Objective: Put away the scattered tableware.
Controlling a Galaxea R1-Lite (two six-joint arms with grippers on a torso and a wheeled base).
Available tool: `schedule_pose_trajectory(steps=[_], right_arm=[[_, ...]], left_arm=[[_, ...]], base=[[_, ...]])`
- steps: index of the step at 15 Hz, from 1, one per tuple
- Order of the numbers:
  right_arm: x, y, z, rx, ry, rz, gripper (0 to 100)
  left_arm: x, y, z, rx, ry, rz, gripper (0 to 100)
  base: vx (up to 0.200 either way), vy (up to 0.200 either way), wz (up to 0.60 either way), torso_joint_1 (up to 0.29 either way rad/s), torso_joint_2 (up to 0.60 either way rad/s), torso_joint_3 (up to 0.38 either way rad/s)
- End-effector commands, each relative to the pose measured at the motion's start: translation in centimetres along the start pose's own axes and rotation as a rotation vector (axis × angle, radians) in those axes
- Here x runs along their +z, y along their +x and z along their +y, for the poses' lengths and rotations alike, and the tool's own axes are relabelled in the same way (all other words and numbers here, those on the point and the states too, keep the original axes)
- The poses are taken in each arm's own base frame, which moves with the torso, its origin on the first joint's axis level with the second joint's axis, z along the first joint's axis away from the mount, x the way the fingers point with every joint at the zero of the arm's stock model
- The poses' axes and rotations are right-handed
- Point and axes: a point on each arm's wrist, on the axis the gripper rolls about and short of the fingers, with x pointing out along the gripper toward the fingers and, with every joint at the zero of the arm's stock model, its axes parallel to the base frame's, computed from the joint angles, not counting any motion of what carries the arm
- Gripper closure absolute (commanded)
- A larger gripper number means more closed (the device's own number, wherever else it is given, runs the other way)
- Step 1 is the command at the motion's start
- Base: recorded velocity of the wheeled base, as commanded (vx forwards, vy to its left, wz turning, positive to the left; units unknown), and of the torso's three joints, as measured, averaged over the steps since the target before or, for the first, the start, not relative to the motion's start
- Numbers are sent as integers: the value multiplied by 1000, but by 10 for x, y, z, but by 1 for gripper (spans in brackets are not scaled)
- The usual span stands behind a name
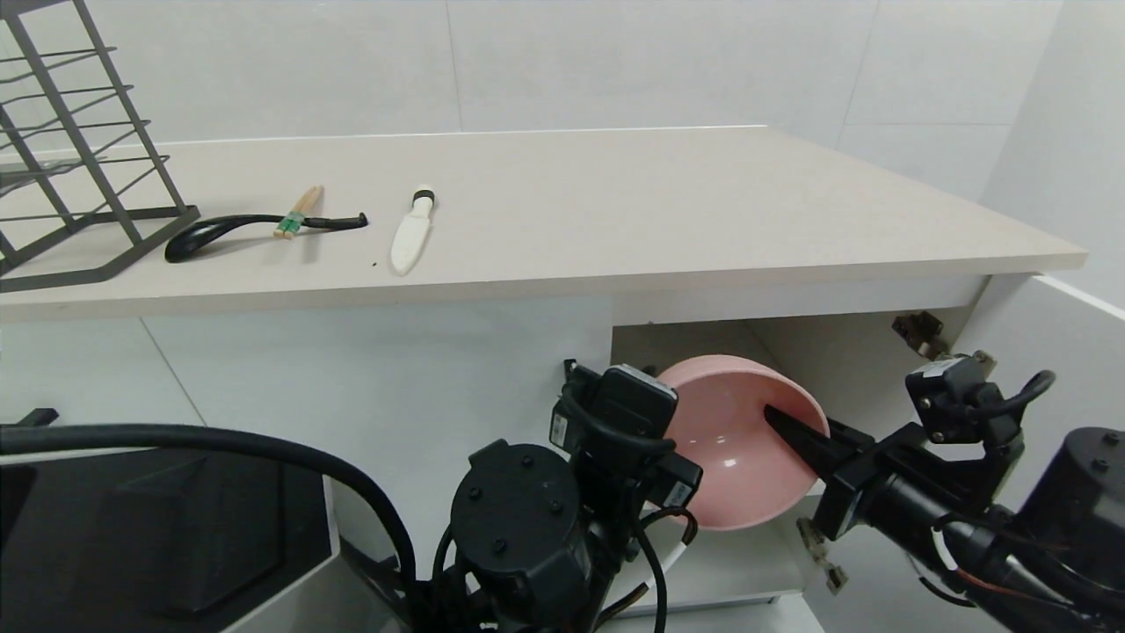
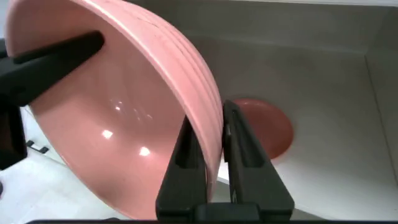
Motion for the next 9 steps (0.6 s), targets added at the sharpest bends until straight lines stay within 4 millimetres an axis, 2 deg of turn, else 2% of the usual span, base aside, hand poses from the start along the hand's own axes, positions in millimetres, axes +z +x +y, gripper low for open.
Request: schedule_pose_trajectory(steps=[1, 2, 5, 9], right_arm=[[2, 2, 3, 34, 1, -11, 100], [2, 2, 2, 31, 1, -12, 100], [0, 2, -1, 13, -1, -4, 100], [-6, 6, -4, 0, -3, 25, 100]], left_arm=[[0, 0, -1, -8, -4, -2, 100], [1, -2, -4, -19, -20, -1, 0], [4, -5, -7, -33, -25, -9, 0], [24, -30, -16, -100, -27, -31, 0]], base=[[0, 0, 0, 0, 0, 0], [0, 0, 0, 0, 0, 0], [0, 0, 0, 0, 0, 0], [0, 0, 0, 0, 0, 0]])
